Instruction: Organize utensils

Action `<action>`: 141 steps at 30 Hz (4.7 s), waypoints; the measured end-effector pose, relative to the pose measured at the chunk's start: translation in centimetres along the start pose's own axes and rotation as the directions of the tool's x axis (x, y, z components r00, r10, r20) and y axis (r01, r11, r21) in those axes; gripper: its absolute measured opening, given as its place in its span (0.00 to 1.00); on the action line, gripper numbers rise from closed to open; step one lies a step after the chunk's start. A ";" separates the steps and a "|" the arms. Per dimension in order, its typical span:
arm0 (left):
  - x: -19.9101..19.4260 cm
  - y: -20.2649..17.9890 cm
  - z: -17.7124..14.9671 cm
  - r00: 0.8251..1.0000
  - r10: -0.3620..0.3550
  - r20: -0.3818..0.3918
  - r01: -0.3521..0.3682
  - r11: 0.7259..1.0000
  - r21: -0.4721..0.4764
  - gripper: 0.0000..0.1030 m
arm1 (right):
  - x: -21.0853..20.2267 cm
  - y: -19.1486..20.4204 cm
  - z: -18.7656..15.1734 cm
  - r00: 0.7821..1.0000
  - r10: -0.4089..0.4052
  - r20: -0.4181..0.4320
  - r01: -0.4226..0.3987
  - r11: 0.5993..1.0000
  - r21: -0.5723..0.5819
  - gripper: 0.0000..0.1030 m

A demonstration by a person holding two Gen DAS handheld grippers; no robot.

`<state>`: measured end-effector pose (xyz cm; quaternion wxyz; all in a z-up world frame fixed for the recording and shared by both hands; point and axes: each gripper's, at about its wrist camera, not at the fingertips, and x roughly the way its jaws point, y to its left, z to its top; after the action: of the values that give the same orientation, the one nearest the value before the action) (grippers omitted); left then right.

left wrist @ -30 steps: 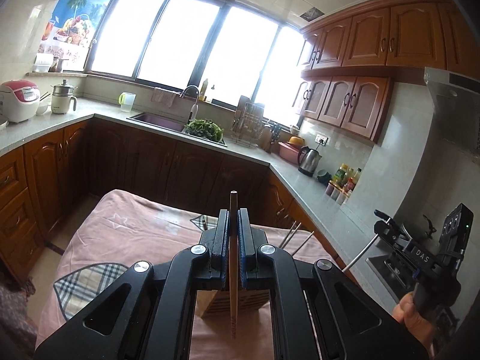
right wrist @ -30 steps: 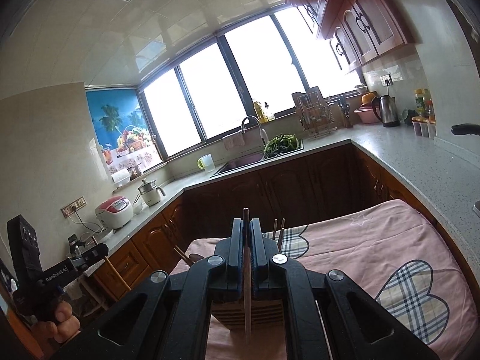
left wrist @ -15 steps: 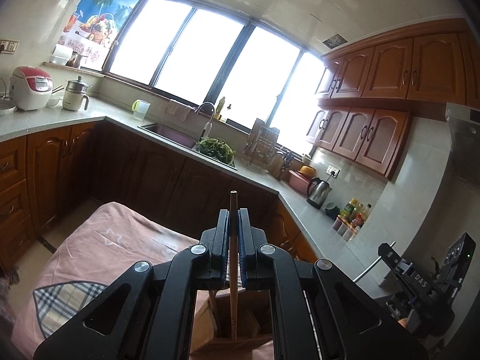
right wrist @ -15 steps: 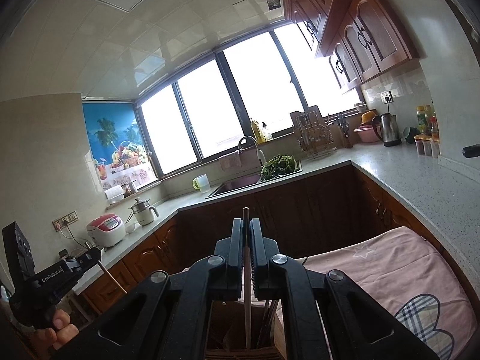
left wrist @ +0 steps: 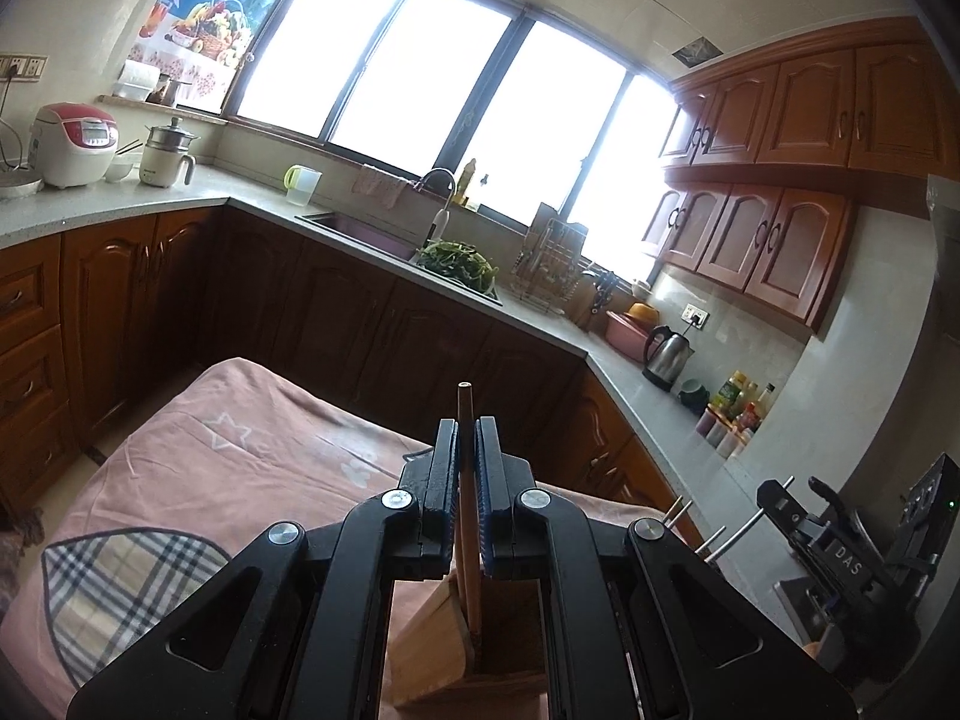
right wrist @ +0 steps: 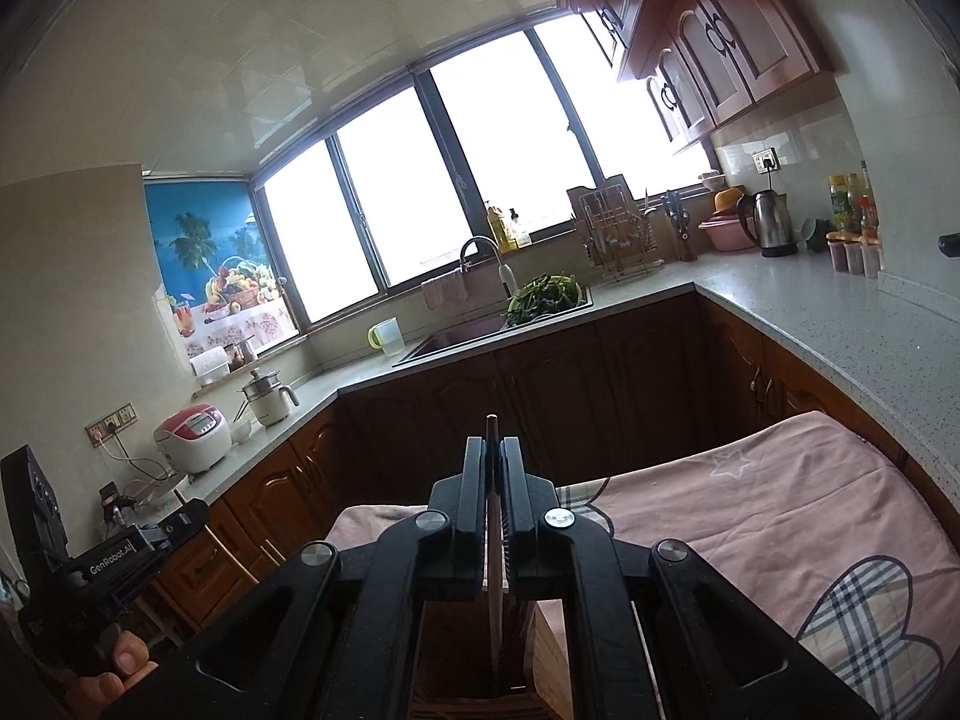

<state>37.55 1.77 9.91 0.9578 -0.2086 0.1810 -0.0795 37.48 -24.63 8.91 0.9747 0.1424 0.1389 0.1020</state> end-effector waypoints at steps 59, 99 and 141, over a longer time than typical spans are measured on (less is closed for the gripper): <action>1.9 -2.5 -3.6 0.991 0.049 -0.126 -0.031 0.990 0.138 0.39 | 3.4 -3.1 -3.7 0.986 -0.015 -0.167 0.034 0.993 0.112 0.32; -14.9 0.5 -8.0 0.988 0.133 -0.081 -0.120 0.982 0.148 0.97 | -13.4 0.0 -6.8 0.998 0.011 -0.057 -0.012 1.000 -0.009 0.98; -27.3 -2.3 -20.7 0.954 0.301 0.001 -0.273 0.865 0.421 1.00 | -26.4 3.1 -19.7 0.995 -0.070 -0.073 0.054 0.977 -0.206 1.00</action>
<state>4.33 -1.77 1.92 0.9748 0.0323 0.2197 0.0202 6.23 -23.11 -1.93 0.9805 0.0333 0.1710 0.0908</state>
